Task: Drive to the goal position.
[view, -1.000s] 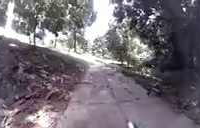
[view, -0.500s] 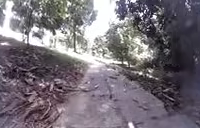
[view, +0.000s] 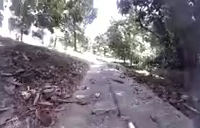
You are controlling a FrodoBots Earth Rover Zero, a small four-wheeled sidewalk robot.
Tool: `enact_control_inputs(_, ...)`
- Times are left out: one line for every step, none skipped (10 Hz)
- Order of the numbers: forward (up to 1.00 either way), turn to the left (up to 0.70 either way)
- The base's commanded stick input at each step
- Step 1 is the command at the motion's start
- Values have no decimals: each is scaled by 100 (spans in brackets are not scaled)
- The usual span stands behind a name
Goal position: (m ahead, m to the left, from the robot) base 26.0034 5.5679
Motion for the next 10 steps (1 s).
enact_control_inputs(100,0)
enact_control_inputs(100,0)
enact_control_inputs(100,0)
enact_control_inputs(100,0)
enact_control_inputs(100,0)
enact_control_inputs(100,0)
enact_control_inputs(100,0)
enact_control_inputs(100,0)
enact_control_inputs(100,0)
enact_control_inputs(100,0)
